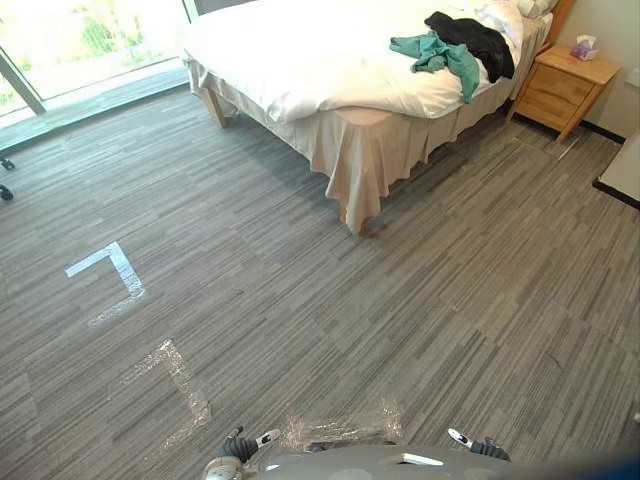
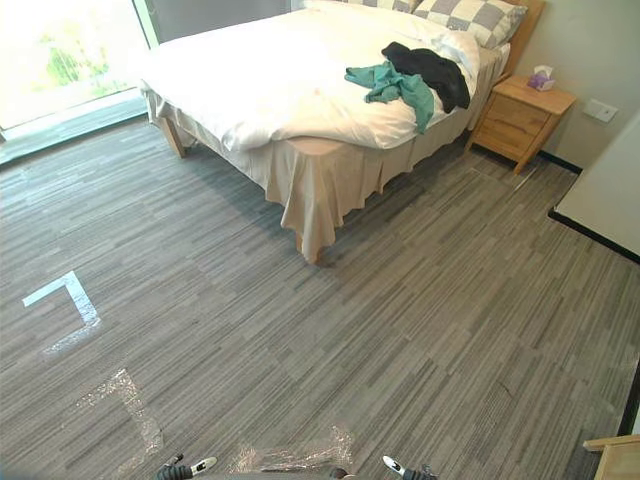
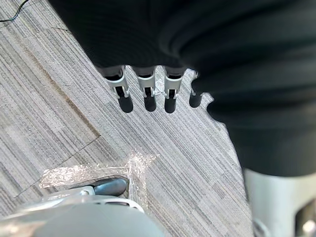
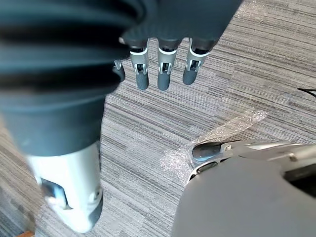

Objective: Tidy the bed and pick cloth on bed and put in laundry

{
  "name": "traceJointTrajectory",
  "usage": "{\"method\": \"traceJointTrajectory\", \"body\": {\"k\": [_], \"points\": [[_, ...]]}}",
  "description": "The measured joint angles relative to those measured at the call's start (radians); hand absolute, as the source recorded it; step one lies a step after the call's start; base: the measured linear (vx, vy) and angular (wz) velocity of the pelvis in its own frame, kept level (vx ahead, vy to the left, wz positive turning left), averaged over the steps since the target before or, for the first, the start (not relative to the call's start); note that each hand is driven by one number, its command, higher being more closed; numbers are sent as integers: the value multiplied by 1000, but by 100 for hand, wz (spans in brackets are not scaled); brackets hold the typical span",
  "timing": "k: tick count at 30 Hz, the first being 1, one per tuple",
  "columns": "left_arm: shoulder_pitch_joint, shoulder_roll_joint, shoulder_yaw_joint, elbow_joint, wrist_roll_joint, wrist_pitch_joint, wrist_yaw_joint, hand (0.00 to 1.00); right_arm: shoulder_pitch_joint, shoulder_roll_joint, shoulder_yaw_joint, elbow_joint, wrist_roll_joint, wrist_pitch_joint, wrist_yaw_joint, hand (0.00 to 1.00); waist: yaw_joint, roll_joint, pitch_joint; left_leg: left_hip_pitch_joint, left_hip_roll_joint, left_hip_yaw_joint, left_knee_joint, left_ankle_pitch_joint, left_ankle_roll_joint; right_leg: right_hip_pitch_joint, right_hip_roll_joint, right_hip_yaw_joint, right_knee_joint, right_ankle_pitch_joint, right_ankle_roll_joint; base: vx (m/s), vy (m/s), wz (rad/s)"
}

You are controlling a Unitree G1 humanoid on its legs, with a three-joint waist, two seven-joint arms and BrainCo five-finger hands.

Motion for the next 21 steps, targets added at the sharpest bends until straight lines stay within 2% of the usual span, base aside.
{"method": "traceJointTrajectory", "body": {"k": [2,3,5,6,7,9,10,11,12,13,14,15,16,17,18,21], "points": [[-4,1,-1,0,0,0,5,0,-1,1,-12,-9,7,-1,0,0,-2,1,7,-15,6,30,1,-2,3,-67,-2,21,98,-39,-22,-11,-20,-42],[-9,3,-1,1,0,0,5,0,-2,5,-30,-15,9,0,-1,0,-3,-1,17,-18,9,45,5,-3,4,-103,-7,26,162,-64,-19,6,-31,-56],[-21,8,-1,2,-1,1,6,0,-1,19,-58,-21,16,0,-7,0,-4,-3,47,-19,16,81,28,-17,21,-210,-23,36,377,-118,9,-18,-26,-54],[-25,9,-1,2,-1,1,8,0,-1,31,-83,-28,26,1,-10,0,-6,-5,66,-6,21,107,35,-26,25,-271,-33,33,509,-125,19,-34,-23,-53],[-26,14,0,2,-2,1,8,0,0,31,-99,-27,32,1,-17,0,-13,1,74,-3,25,121,39,-30,26,-327,-57,-2,616,-137,31,-10,-31,-42],[-32,20,2,2,-4,1,9,0,3,43,-128,-18,36,6,-21,0,-34,-12,78,12,28,127,43,-40,21,-363,-115,-81,711,-167,12,42,-52,-21],[-32,23,3,2,-8,1,9,0,7,49,-152,-6,41,11,-26,0,-38,-14,77,12,39,132,56,-54,5,-368,-152,-115,700,-177,11,89,-88,-23],[-38,22,4,3,-13,1,9,0,9,48,-157,0,50,14,-28,0,-41,-11,78,12,54,132,71,-69,-9,-371,-166,-125,650,-176,11,112,-120,-22],[-45,20,4,3,-13,1,9,0,10,46,-158,1,56,16,-28,0,-44,-7,81,11,69,132,78,-75,-18,-371,-166,-126,602,-174,10,148,-182,-17],[-56,17,4,4,-13,1,9,0,10,42,-161,0,57,19,-29,0,-49,4,87,9,104,133,85,-84,-39,-368,-157,-128,476,-149,9,276,-354,-11],[-66,17,9,5,-13,1,9,0,9,40,-160,0,57,23,-29,0,-60,8,90,11,139,133,85,-89,-71,-367,-153,-132,337,-47,7,299,-382,-8],[-73,15,12,5,-13,1,9,0,8,40,-161,1,57,23,-28,0,-66,14,92,17,168,133,80,-94,-90,-356,-140,-166,280,51,-2,285,-346,-4],[-82,13,14,8,-12,1,9,0,0,37,-161,5,56,23,-28,0,-68,22,97,23,196,135,76,-90,-107,-339,-110,-186,264,47,-37,252,-258,4],[-105,-2,19,11,-11,-2,3,0,-16,28,-166,9,56,21,-28,0,-74,41,115,28,215,148,65,-61,-116,-352,-98,-206,329,2,-46,249,-296,4],[-109,-20,23,-1,-11,-12,4,0,-31,30,-185,15,57,24,-28,0,-85,45,120,49,220,169,40,-21,-147,-383,-105,-205,418,-60,-76,223,-288,3],[-100,-71,70,0,-3,-17,4,0,-30,21,-191,11,56,22,-24,0,-93,69,110,83,244,209,52,41,-179,-368,-80,-193,458,-156,-78,228,-291,-20]]}}
